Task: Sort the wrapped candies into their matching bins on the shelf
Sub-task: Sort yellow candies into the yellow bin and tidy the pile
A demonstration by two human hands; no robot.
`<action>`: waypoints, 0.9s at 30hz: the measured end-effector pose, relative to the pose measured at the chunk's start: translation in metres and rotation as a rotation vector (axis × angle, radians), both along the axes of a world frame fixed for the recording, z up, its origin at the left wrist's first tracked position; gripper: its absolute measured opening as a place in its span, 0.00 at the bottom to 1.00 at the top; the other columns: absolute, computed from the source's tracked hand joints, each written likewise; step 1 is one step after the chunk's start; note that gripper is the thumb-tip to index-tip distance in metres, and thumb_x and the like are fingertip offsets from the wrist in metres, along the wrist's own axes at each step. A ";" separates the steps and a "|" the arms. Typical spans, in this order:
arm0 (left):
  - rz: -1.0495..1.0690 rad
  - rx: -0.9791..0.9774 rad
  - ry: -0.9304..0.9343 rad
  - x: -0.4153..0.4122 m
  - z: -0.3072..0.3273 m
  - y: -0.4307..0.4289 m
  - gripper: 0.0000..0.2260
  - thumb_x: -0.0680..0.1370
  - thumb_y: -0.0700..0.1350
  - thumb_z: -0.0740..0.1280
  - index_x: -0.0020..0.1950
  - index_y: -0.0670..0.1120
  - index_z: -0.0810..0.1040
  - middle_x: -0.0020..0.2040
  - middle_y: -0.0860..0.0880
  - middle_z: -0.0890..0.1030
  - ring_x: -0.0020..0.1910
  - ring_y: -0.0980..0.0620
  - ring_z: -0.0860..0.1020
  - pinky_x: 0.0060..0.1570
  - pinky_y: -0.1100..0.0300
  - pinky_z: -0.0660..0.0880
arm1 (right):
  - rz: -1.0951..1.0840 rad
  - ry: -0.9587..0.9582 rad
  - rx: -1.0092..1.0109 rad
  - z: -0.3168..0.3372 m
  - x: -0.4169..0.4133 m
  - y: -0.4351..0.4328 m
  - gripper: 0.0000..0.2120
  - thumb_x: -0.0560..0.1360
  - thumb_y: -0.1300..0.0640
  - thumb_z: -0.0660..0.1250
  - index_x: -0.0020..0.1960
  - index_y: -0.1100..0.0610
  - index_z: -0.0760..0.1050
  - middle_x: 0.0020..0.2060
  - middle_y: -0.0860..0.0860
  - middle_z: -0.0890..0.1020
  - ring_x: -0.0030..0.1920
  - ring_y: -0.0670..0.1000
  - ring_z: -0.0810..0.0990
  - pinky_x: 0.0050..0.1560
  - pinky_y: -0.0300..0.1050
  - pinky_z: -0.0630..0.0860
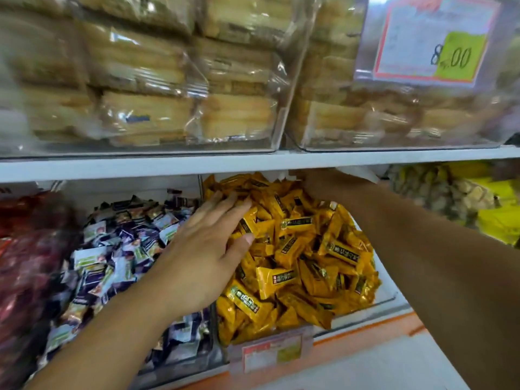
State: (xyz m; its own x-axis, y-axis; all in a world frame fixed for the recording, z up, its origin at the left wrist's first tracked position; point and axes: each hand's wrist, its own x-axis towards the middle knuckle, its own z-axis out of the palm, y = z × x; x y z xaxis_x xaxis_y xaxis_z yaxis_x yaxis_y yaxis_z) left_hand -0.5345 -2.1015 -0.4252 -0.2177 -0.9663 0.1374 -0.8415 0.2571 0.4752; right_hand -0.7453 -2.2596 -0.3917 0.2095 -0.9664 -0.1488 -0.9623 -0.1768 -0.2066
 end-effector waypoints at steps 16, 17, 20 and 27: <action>-0.011 0.008 0.044 0.001 -0.001 0.001 0.26 0.76 0.67 0.42 0.75 0.66 0.48 0.76 0.64 0.49 0.74 0.65 0.40 0.71 0.63 0.41 | 0.011 -0.117 -0.059 -0.010 0.001 -0.005 0.13 0.78 0.64 0.59 0.56 0.54 0.79 0.56 0.52 0.80 0.57 0.52 0.76 0.49 0.40 0.69; -0.010 0.013 0.048 0.001 -0.001 0.001 0.26 0.77 0.66 0.44 0.75 0.66 0.48 0.76 0.64 0.49 0.73 0.65 0.40 0.71 0.63 0.41 | -0.010 -0.205 -0.061 -0.009 -0.001 -0.003 0.12 0.78 0.64 0.60 0.54 0.52 0.80 0.55 0.52 0.81 0.55 0.51 0.77 0.49 0.40 0.70; -0.010 0.021 0.046 0.000 0.002 0.002 0.26 0.76 0.62 0.46 0.75 0.65 0.47 0.75 0.65 0.49 0.71 0.68 0.40 0.70 0.64 0.41 | -0.061 -0.464 -0.026 -0.005 -0.010 0.007 0.11 0.75 0.65 0.66 0.49 0.51 0.81 0.50 0.50 0.83 0.50 0.48 0.79 0.46 0.38 0.75; -0.002 0.002 0.069 -0.003 0.000 0.005 0.23 0.80 0.57 0.50 0.74 0.66 0.46 0.67 0.70 0.48 0.66 0.73 0.37 0.67 0.66 0.41 | -0.126 -0.512 -0.093 0.005 -0.021 0.010 0.12 0.78 0.66 0.61 0.60 0.65 0.76 0.56 0.59 0.80 0.43 0.47 0.77 0.32 0.25 0.68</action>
State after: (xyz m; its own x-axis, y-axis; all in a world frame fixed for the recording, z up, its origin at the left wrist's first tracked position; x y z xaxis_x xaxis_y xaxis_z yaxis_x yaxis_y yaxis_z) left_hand -0.5370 -2.0967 -0.4255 -0.2096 -0.9662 0.1500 -0.8062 0.2576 0.5326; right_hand -0.7659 -2.2496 -0.3871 0.1145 -0.9930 0.0291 -0.7577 -0.1063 -0.6439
